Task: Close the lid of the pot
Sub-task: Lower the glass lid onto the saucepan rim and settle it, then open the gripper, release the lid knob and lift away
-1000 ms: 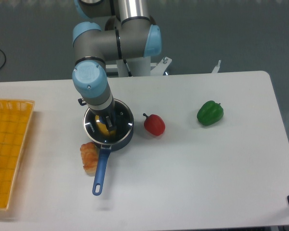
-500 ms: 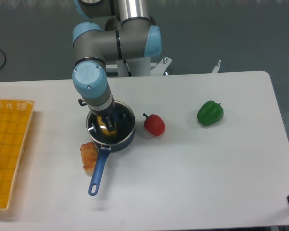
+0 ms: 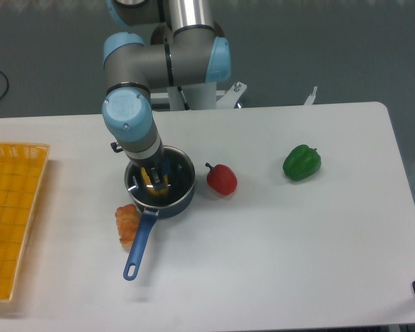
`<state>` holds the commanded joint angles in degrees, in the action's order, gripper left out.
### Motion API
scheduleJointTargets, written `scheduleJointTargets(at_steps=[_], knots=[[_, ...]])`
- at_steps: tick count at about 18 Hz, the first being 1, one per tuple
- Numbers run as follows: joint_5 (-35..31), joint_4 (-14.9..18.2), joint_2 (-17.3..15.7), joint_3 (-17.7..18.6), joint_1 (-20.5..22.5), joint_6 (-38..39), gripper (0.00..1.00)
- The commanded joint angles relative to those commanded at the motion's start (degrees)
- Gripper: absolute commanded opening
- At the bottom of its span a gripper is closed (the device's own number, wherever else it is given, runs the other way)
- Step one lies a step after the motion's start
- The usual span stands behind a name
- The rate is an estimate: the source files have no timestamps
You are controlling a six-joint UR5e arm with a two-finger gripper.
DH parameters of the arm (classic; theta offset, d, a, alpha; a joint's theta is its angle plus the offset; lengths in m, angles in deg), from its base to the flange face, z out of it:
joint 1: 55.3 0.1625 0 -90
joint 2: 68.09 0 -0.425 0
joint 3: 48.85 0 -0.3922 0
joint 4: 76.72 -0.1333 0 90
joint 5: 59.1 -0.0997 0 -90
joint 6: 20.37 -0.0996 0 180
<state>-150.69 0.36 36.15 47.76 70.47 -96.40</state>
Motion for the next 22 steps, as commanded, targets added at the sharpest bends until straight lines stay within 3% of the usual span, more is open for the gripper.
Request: scheduleJointTargets(at_steps=[4, 5, 7, 11, 16, 22], knots=[[0.2, 6.6, -0.2, -6.5, 2.5, -0.2, 1.00], [0.2, 6.7, -0.2, -7.2, 3.2, -0.3, 1.00], [0.4, 6.4, -0.3, -8.5, 5.3, -2.1, 1.00], [1.1, 6.2, -0.4, -9.5, 11.9, -13.5, 1.00], [3.1, 2.5, -0.4, -9.7, 20.4, -25.3, 1.00], [2.9, 0.8, -0.2, -10.7, 26.3, -35.2, 1.00]])
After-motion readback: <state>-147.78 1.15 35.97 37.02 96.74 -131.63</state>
